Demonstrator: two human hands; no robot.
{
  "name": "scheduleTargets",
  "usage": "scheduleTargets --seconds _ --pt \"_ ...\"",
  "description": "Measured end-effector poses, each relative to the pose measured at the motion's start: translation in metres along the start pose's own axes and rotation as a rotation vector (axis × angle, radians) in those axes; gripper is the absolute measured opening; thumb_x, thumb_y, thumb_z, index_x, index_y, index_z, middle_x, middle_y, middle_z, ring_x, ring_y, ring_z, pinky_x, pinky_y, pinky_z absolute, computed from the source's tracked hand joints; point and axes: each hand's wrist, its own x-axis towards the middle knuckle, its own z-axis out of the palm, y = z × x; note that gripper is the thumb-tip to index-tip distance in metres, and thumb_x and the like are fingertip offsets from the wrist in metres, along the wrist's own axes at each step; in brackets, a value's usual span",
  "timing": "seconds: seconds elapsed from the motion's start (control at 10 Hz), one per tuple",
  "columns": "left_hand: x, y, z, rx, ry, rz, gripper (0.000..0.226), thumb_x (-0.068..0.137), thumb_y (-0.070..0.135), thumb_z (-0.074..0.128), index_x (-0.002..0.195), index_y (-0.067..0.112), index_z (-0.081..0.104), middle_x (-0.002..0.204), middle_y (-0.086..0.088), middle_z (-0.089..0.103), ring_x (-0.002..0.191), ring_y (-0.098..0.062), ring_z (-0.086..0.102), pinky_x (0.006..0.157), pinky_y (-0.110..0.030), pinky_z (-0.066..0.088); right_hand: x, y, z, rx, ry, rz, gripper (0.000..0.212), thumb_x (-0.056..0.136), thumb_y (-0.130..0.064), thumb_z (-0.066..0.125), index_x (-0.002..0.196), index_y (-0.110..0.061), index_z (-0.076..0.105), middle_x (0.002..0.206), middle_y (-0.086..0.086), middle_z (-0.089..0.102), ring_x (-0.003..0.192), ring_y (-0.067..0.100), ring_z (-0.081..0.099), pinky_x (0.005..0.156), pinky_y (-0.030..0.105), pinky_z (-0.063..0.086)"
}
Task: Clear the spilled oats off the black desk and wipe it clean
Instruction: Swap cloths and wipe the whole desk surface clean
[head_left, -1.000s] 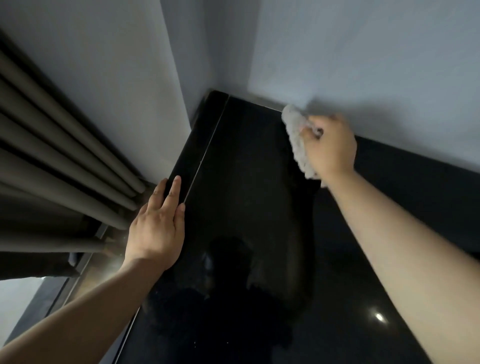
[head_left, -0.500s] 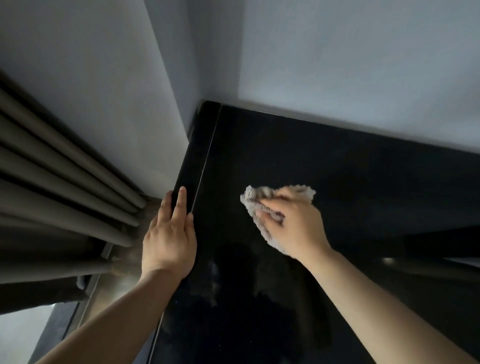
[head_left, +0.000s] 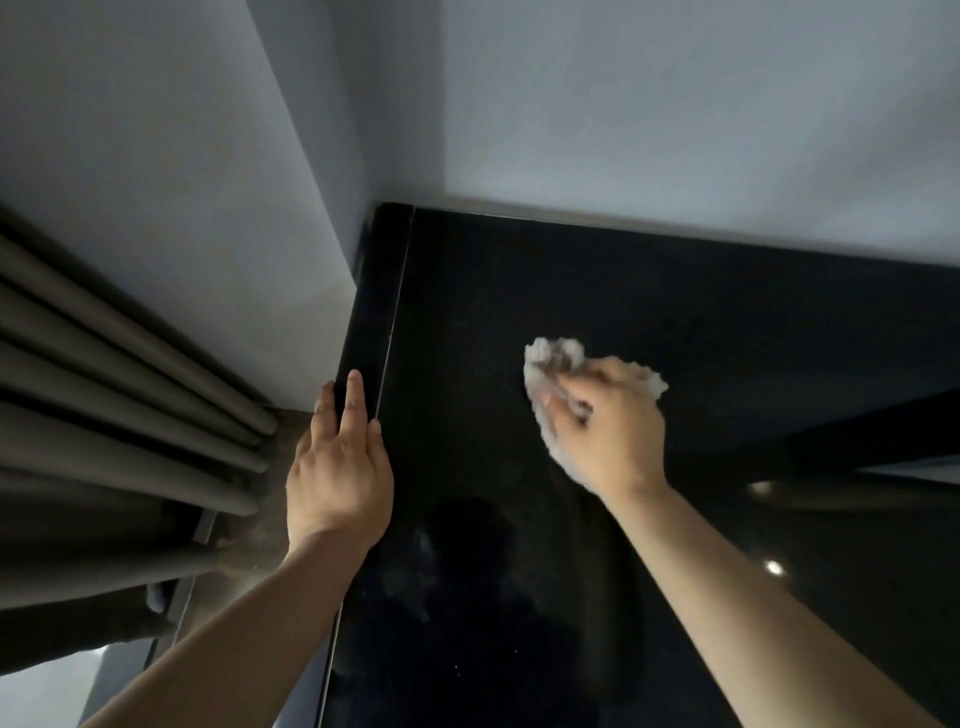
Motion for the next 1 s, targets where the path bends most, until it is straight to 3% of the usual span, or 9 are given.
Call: scheduleTargets --seconds 0.1,0.2,0.3,0.4,0.5,0.6,0.8,0.9,1.0 --pt "0.000 0.000 0.000 -0.003 -0.001 0.003 0.054 0.101 0.036 0.025 0.152 0.033 0.009 0.158 -0.005 0.019 0.131 -0.033 0.039 0.105 -0.045 0.036 -0.052 -0.012 -0.009 0.140 -0.062 -0.048 0.021 0.082 -0.039 0.066 0.094 -0.026 0.076 0.091 -0.013 0.060 0.076 0.004 0.059 0.056 0.018 0.047" --pt "0.000 -0.001 0.001 -0.011 -0.003 0.013 0.054 0.100 0.036 0.024 0.152 0.033 0.008 0.158 -0.005 0.018 0.133 -0.033 0.037 0.106 -0.045 0.035 -0.055 -0.010 -0.019 0.257 -0.072 0.015 0.010 0.082 -0.031 0.071 0.089 -0.025 0.076 0.086 -0.014 0.059 0.075 0.003 0.061 0.063 0.021 0.050" --pt "0.000 -0.002 0.001 -0.016 0.002 0.019 0.054 0.101 0.036 0.025 0.152 0.033 0.008 0.158 -0.006 0.018 0.133 -0.033 0.037 0.106 -0.045 0.034 -0.010 0.005 -0.020 0.159 0.128 0.161 0.010 0.084 -0.029 0.068 0.090 -0.022 0.073 0.085 -0.007 0.054 0.071 0.011 0.057 0.062 0.027 0.045" --pt "0.000 -0.002 0.002 -0.017 0.009 0.021 0.054 0.101 0.036 0.025 0.152 0.032 0.008 0.158 -0.006 0.018 0.133 -0.033 0.037 0.106 -0.045 0.034 0.025 0.011 -0.004 0.063 0.166 0.241 0.023 0.089 -0.035 0.064 0.108 -0.023 0.072 0.095 0.000 0.056 0.080 0.018 0.060 0.069 0.035 0.052" --pt "0.001 -0.002 0.003 -0.010 0.007 0.021 0.054 0.101 0.037 0.023 0.152 0.032 0.007 0.158 -0.006 0.017 0.132 -0.033 0.037 0.106 -0.044 0.034 0.012 0.000 0.009 -0.011 0.122 0.199 0.019 0.088 -0.039 0.063 0.100 -0.028 0.072 0.091 -0.002 0.057 0.077 0.019 0.060 0.064 0.034 0.051" --pt "0.001 -0.002 0.003 -0.006 0.013 0.026 0.054 0.101 0.036 0.024 0.152 0.031 0.008 0.158 -0.008 0.017 0.131 -0.035 0.039 0.106 -0.045 0.035 -0.037 -0.018 0.006 0.015 0.087 0.044 0.016 0.082 -0.042 0.064 0.086 -0.029 0.073 0.087 -0.007 0.059 0.074 0.015 0.059 0.055 0.026 0.046" --pt "0.000 -0.001 0.002 -0.010 0.011 0.027 0.055 0.101 0.036 0.024 0.152 0.030 0.007 0.158 -0.008 0.017 0.131 -0.036 0.038 0.106 -0.046 0.034 -0.113 -0.032 -0.016 0.287 -0.184 -0.099 0.025 0.082 -0.047 0.060 0.086 -0.029 0.076 0.084 -0.016 0.057 0.072 0.003 0.059 0.061 0.020 0.049" --pt "0.001 -0.001 0.003 -0.002 0.017 0.031 0.055 0.101 0.035 0.024 0.153 0.029 0.007 0.158 -0.009 0.017 0.130 -0.036 0.038 0.106 -0.046 0.033 -0.082 -0.017 -0.034 0.259 0.004 -0.001 0.023 0.080 -0.043 0.061 0.078 -0.023 0.072 0.079 -0.010 0.056 0.070 0.008 0.059 0.061 0.028 0.048" --pt "0.001 -0.001 0.003 -0.002 0.032 0.041 0.054 0.101 0.035 0.024 0.153 0.027 0.008 0.157 -0.010 0.017 0.129 -0.037 0.040 0.105 -0.046 0.034 -0.029 0.005 -0.035 0.137 0.160 0.142 0.017 0.086 -0.034 0.065 0.095 -0.023 0.073 0.094 -0.008 0.053 0.084 0.017 0.060 0.068 0.027 0.043"
